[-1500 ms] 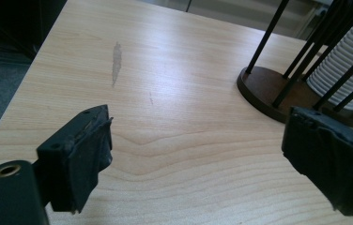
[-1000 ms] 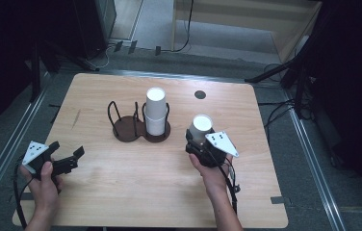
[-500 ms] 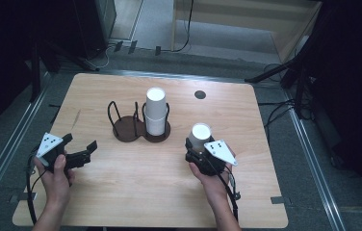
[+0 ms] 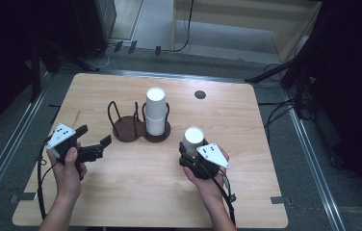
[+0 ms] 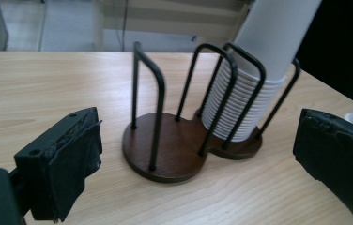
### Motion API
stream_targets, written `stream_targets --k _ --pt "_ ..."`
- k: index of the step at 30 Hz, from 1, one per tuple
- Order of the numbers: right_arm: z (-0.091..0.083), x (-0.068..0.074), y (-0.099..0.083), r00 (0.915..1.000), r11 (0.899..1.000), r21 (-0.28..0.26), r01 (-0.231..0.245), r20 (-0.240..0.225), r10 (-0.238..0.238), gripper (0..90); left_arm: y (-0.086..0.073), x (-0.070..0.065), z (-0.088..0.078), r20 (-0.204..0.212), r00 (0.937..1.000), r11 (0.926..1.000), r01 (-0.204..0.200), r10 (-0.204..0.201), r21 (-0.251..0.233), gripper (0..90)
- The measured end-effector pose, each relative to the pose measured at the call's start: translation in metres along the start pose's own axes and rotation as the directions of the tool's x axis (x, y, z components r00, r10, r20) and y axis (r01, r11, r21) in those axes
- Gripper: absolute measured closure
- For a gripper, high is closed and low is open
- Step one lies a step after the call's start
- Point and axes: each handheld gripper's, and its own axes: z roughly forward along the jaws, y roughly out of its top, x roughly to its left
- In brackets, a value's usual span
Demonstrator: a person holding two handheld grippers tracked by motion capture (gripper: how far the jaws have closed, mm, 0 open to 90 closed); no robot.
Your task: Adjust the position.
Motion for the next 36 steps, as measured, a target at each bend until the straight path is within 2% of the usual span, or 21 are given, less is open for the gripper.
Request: stream_targets --k 6,9,13,20,23,27,28,29,30,34,36 --pt "0.002 0.006 -0.005 0.9996 1.0 0.01 0.018 -0.021 -0.018 27.6 0.0 -0.014 0.007 0.05 0.9985 0.9996 -0.021 0.02 0.02 2.0" --pt "0.004 0.01 -0.009 0.9994 1.0 0.022 0.015 -0.032 -0.015 27.6 -0.002 -0.021 0.01 0.066 0.9961 0.9971 -0.06 0.057 0.046 2.0" --pt "0.005 0.017 -0.012 0.9983 0.999 0.028 0.031 -0.05 -0.029 27.6 -0.003 -0.028 0.013 0.103 0.9932 0.9966 -0.061 0.055 0.056 2.0" --pt "0.006 0.028 -0.014 0.9966 0.998 0.034 0.05 -0.068 -0.047 27.6 -0.001 -0.046 0.018 0.178 0.982 0.9941 -0.077 0.062 0.077 2.0" --pt "0.005 0.03 -0.014 0.9961 0.998 0.032 0.055 -0.07 -0.052 27.5 -0.001 -0.051 0.019 0.195 0.9788 0.9932 -0.08 0.063 0.084 2.0" --pt "0.004 0.035 -0.015 0.9949 0.997 0.032 0.065 -0.08 -0.062 27.6 0.001 -0.061 0.02 0.246 0.9681 0.9931 -0.074 0.05 0.091 2.0" --pt "0.004 0.036 -0.015 0.9944 0.997 0.031 0.07 -0.082 -0.067 27.6 0.001 -0.061 0.02 0.246 0.9681 0.9931 -0.074 0.05 0.091 2.0" --pt "0.004 0.038 -0.016 0.994 0.997 0.032 0.073 -0.085 -0.07 27.6 0.002 -0.065 0.021 0.259 0.9641 0.9915 -0.087 0.059 0.097 2.0" --pt "0.003 0.039 -0.016 0.9935 0.997 0.033 0.075 -0.088 -0.072 27.6 0.002 -0.065 0.021 0.259 0.9641 0.9915 -0.087 0.059 0.097 2.0" --pt "0.002 0.042 -0.016 0.9927 0.996 0.029 0.08 -0.092 -0.077 27.6 0.002 -0.075 0.023 0.293 0.9535 0.9889 -0.106 0.072 0.104 2.3" --pt "0.002 0.043 -0.016 0.9927 0.996 0.03 0.079 -0.094 -0.076 27.6 0.002 -0.077 0.024 0.296 0.9525 0.9887 -0.108 0.073 0.104 3.4"
